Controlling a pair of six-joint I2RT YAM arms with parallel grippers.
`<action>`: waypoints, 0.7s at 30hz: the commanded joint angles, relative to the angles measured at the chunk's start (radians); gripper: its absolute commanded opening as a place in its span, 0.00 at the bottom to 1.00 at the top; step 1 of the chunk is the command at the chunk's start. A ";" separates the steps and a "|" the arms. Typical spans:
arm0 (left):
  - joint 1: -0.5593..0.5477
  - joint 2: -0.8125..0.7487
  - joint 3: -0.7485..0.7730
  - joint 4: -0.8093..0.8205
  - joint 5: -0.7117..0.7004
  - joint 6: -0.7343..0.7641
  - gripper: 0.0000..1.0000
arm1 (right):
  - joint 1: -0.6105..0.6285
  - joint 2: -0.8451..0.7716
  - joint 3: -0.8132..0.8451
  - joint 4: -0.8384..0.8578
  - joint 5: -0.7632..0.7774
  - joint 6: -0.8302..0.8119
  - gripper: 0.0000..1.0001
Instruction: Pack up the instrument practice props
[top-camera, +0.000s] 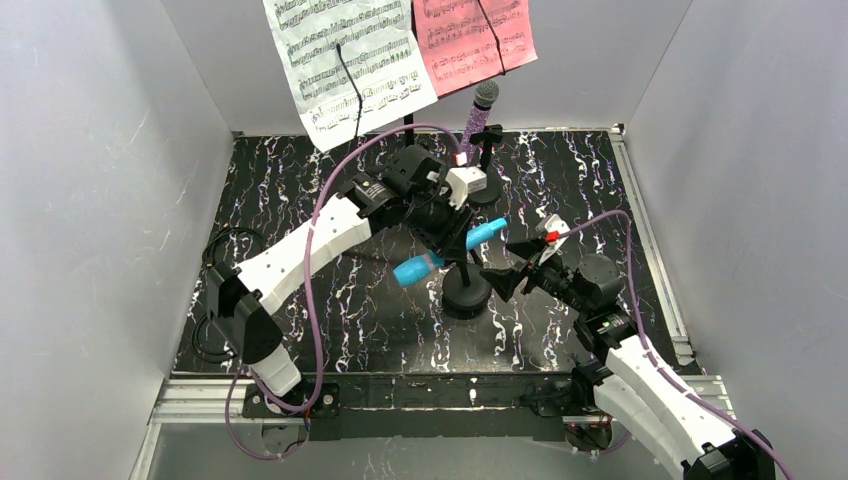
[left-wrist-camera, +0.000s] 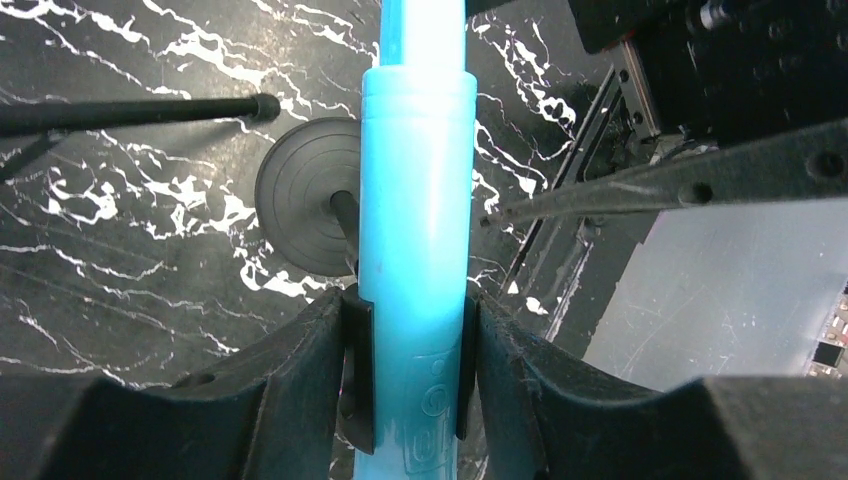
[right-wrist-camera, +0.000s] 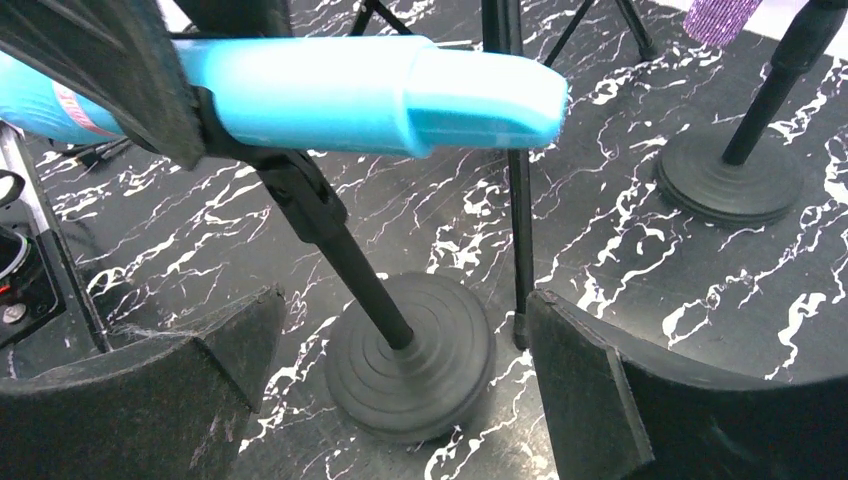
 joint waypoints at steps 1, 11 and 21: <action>-0.023 0.037 0.100 -0.008 0.052 0.028 0.00 | 0.001 -0.007 -0.032 0.172 -0.013 -0.001 0.99; -0.046 0.133 0.159 -0.056 0.033 0.073 0.08 | 0.013 0.039 -0.094 0.273 -0.040 0.042 0.99; -0.049 0.091 0.171 -0.115 -0.041 0.101 0.49 | 0.072 0.050 -0.145 0.322 -0.009 0.037 0.98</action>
